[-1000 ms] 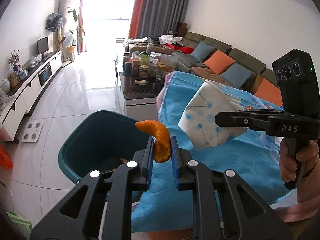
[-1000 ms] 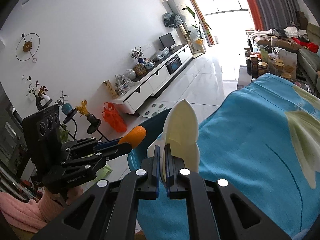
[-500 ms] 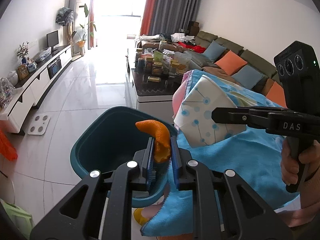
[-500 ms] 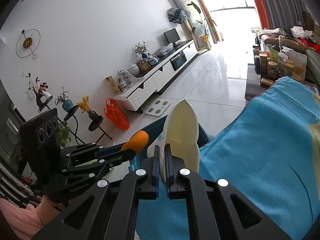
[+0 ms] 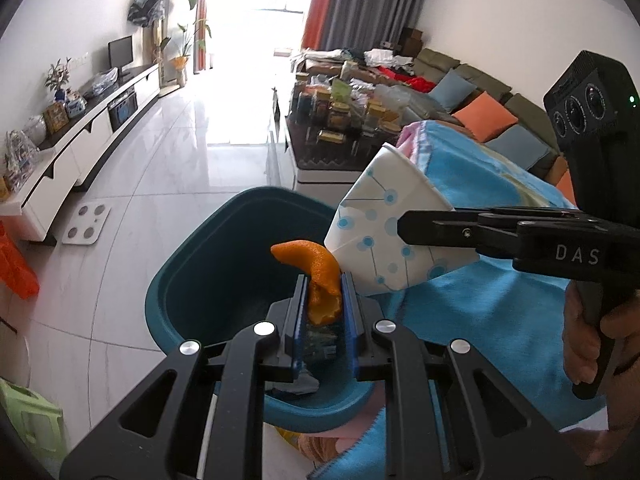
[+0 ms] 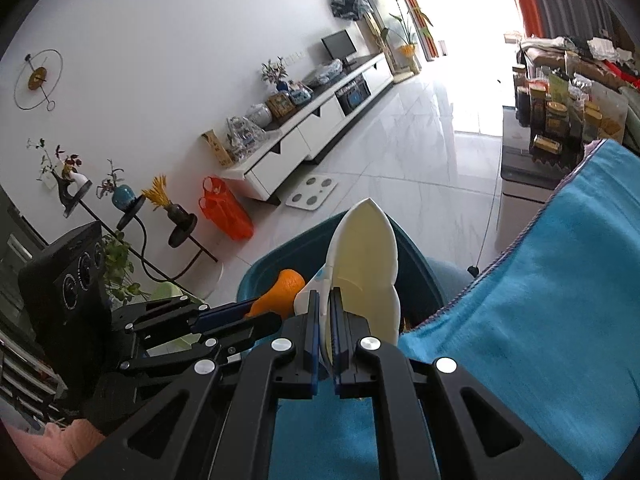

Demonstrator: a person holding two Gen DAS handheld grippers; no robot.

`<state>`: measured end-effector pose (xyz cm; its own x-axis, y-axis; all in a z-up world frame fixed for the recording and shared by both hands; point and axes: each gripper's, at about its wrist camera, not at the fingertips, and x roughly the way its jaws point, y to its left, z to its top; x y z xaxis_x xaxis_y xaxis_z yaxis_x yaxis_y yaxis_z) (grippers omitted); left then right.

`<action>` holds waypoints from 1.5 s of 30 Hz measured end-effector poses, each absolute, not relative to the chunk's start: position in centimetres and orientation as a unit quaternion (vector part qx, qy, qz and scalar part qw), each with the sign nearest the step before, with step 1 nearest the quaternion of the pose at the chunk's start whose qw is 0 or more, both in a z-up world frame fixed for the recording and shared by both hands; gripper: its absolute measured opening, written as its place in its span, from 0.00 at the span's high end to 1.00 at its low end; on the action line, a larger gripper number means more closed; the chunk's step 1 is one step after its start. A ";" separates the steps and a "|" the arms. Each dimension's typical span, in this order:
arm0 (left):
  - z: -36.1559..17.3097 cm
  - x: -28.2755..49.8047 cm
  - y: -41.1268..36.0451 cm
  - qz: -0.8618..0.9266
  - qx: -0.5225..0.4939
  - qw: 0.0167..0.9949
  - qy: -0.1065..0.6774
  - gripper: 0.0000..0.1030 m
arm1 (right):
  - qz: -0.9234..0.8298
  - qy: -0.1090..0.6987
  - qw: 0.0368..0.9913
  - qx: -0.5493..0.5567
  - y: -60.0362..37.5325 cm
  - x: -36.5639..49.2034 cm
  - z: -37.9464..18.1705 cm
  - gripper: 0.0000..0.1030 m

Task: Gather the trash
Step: 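Open both grippers over the teal bin to drop the peel and cup, then move both grippers back over the trash on the bed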

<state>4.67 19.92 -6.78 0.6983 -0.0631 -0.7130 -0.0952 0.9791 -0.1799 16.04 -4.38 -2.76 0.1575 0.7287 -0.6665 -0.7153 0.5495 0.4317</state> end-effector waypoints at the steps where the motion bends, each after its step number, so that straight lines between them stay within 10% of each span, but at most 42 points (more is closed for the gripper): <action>1: -7.2 5.0 20.1 0.011 -0.105 0.914 0.393 0.84 | 0.472 0.448 0.760 0.005 -4.0 16.2 -3.0 0.95; 15: -9.5 7.6 21.3 0.040 -0.128 0.905 0.404 0.73 | 0.455 0.463 0.761 0.003 -2.5 16.9 -4.1 0.73; 23: -7.8 5.9 19.9 0.035 -0.116 0.920 0.372 0.50 | 0.459 0.430 0.777 0.015 -6.7 15.1 -1.6 0.68; 45: -3.6 2.3 -5.9 -0.324 -0.008 0.890 0.321 0.40 | 0.274 0.348 0.892 0.093 -34.6 6.5 2.7 0.62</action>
